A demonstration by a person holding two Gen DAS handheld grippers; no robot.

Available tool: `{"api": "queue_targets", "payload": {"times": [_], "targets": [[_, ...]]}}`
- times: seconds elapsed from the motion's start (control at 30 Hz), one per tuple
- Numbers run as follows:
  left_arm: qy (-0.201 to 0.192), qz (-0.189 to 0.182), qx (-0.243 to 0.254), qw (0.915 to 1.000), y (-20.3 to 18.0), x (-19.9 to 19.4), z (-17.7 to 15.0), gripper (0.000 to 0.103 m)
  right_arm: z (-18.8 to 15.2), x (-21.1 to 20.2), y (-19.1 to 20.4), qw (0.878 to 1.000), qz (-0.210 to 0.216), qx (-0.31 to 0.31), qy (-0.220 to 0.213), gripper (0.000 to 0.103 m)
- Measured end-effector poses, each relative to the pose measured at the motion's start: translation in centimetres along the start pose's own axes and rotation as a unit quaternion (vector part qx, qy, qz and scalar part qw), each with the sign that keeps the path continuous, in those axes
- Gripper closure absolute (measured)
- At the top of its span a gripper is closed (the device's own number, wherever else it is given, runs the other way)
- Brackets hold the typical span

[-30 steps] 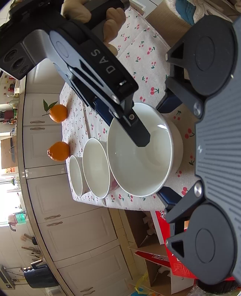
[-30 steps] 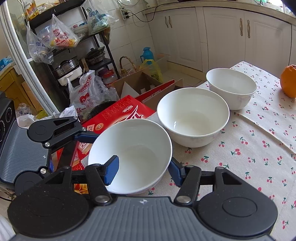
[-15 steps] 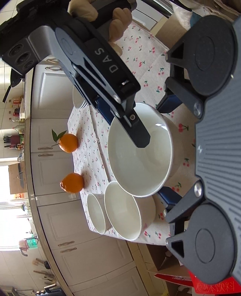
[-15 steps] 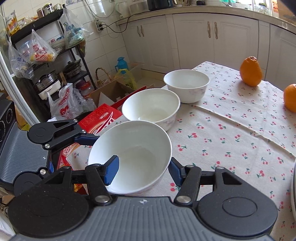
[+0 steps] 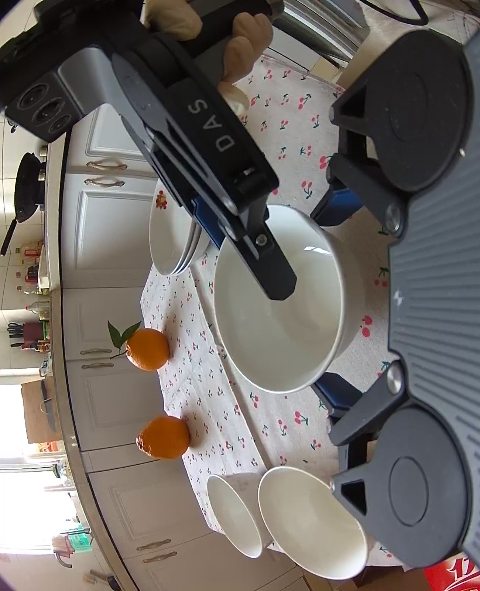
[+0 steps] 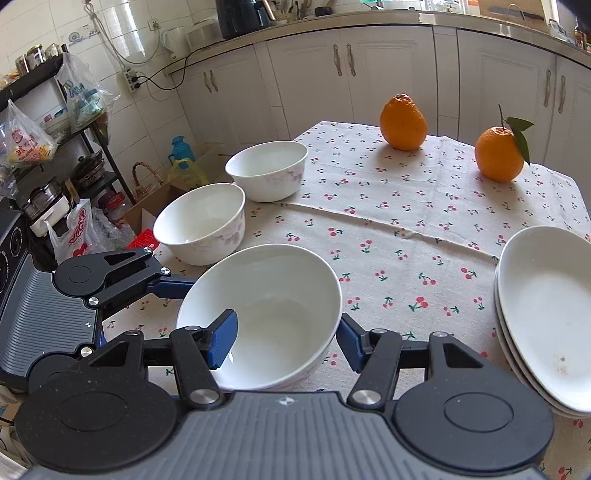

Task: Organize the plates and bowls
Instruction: 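Lift the white bowl with the right gripper and set it down beside the plates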

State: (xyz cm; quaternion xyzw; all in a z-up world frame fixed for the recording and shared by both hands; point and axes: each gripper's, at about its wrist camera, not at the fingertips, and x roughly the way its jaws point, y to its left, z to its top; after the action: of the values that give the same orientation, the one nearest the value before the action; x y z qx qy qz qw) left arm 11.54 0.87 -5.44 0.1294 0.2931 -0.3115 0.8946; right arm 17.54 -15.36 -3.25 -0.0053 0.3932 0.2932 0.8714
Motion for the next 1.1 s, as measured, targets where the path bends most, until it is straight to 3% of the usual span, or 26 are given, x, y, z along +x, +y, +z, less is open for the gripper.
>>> {"api": "queue_targets", "payload": {"times": [0.6, 0.67, 0.73, 0.8, 1.1], "targets": [[0.01, -0.009, -0.002, 0.9999, -0.3, 1.9, 0.5, 0.017, -0.6, 0.6, -2.0, 1.0, -0.008, 0.027, -0.001, 0.035], [0.008, -0.01, -0.003, 0.9999, -0.3, 1.8, 0.5, 0.012, -0.6, 0.7, -1.9, 1.0, -0.007, 0.026, -0.001, 0.031], [0.004, -0.008, -0.003, 1.0, -0.3, 1.5, 0.5, 0.01, -0.5, 0.5, -1.7, 1.0, -0.013, 0.021, -0.006, 0.016], [0.004, -0.009, -0.003, 0.9999, -0.2, 1.2, 0.4, 0.007, -0.4, 0.2, -1.5, 1.0, -0.019, 0.014, -0.017, 0.01], [0.006, 0.007, -0.014, 0.9999, 0.4, -2.1, -0.8, 0.005, 0.3, -0.6, -0.1, 0.999, -0.03, -0.018, -0.032, 0.002]]}}
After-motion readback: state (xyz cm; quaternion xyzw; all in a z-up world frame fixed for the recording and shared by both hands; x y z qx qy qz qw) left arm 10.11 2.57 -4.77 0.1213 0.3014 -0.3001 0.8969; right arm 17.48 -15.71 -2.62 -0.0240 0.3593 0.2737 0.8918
